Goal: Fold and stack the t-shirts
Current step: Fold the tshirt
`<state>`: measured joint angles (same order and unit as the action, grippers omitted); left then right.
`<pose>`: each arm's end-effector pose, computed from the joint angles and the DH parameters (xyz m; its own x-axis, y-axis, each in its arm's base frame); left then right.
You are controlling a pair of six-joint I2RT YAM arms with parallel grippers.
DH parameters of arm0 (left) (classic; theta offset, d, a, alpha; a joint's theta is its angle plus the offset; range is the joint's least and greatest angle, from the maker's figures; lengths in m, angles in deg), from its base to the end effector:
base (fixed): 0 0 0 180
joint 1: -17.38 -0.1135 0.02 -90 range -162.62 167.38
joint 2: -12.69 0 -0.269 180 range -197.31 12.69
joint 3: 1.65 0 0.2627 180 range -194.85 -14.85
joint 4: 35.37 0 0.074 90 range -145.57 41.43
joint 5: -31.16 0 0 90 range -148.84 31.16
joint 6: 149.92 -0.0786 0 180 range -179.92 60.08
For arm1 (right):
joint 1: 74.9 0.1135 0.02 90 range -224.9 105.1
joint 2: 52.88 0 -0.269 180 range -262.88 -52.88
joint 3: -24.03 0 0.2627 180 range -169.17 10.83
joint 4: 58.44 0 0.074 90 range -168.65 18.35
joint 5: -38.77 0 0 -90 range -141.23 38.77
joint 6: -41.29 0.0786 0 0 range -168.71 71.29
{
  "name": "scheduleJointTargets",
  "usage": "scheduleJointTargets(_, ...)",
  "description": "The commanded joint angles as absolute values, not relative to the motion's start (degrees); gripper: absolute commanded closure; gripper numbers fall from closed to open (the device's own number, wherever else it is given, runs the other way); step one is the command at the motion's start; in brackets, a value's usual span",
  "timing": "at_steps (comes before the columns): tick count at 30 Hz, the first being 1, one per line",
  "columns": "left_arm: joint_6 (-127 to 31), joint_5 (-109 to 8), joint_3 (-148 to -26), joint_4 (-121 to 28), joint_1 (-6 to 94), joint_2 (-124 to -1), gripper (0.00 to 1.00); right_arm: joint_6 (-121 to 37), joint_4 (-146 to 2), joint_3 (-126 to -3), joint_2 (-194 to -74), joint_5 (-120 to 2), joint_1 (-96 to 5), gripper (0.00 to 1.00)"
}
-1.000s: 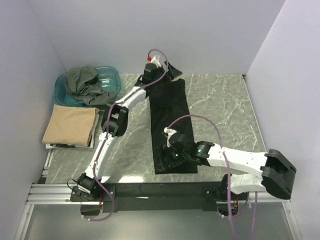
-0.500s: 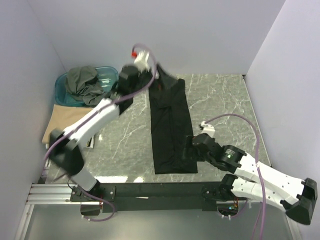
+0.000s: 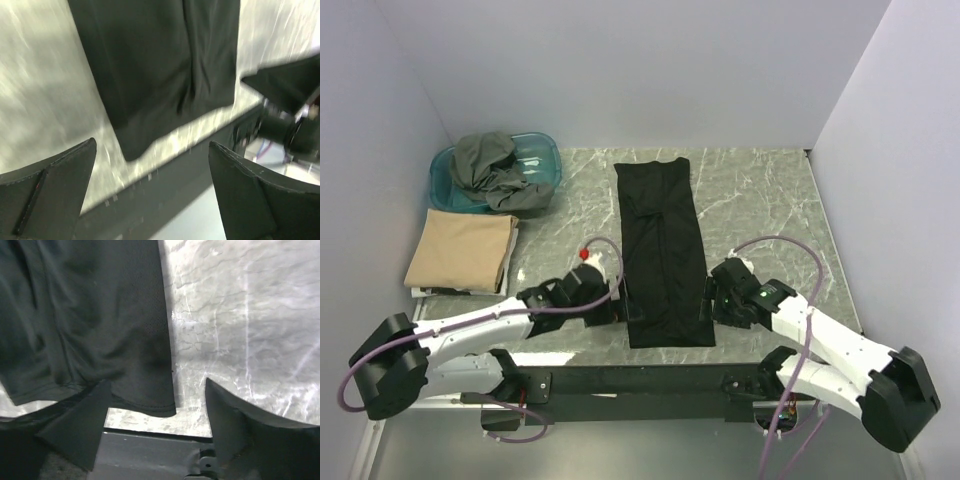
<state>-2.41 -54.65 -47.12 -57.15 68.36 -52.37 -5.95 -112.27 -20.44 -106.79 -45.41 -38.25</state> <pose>0.1645 -0.2122 0.1686 -0.9062 -0.2179 -0.3624 0.0838 0.7475 -0.6589 0.1565 0.1065 0.1519 -0.9044 0.1689 -0.3917 0.0774 0.9680 0.2389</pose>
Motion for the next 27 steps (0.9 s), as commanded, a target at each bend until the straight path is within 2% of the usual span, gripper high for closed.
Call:
scheduleJointTargets(1,4.84,-54.97,-45.09,-55.87,73.00,-51.47,0.01,-8.63,-108.04,-18.97,-109.39,-52.19,-39.48,0.21)
scheduleJointTargets(3,6.95,-54.71,-44.56,-55.26,75.29,-54.37,0.02,-8.02,-107.07,-17.83,-110.18,-54.12,-39.57,0.25)
scheduleJointTargets(5,7.49,-54.53,-44.91,-55.16,76.44,-56.74,0.09,-7.84,-105.75,-17.04,-109.75,-55.45,-39.57,0.27)
scheduleJointTargets(6,7.40,-54.71,-45.00,-54.90,76.62,-57.27,0.17,-7.58,-105.57,-16.34,-109.39,-55.71,-39.57,0.27)
scheduleJointTargets(8,7.23,-55.23,-45.61,-54.64,76.62,-59.03,0.20,-7.40,-105.31,-15.80,-108.69,-55.54,-39.65,0.27)
scheduleJointTargets(11,6.53,-54.10,-47.28,-54.72,76.79,-62.19,0.31,-6.79,-106.01,-15.10,-107.55,-54.75,-39.74,0.29)
scheduleJointTargets(18,6.17,-54.09,-48.69,-56.83,76.71,-65.80,0.49,-4.85,-105.13,-13.34,-106.58,-55.01,-39.83,0.33)
scheduleJointTargets(21,6.17,-54.45,-48.86,-57.62,76.79,-66.68,0.64,-4.59,-105.31,-13.16,-107.02,-54.84,-39.92,0.34)
scheduleJointTargets(27,5.91,-53.74,-48.95,-58.59,76.80,-67.03,0.87,-3.80,-106.27,-13.08,-106.32,-54.40,-39.92,0.37)
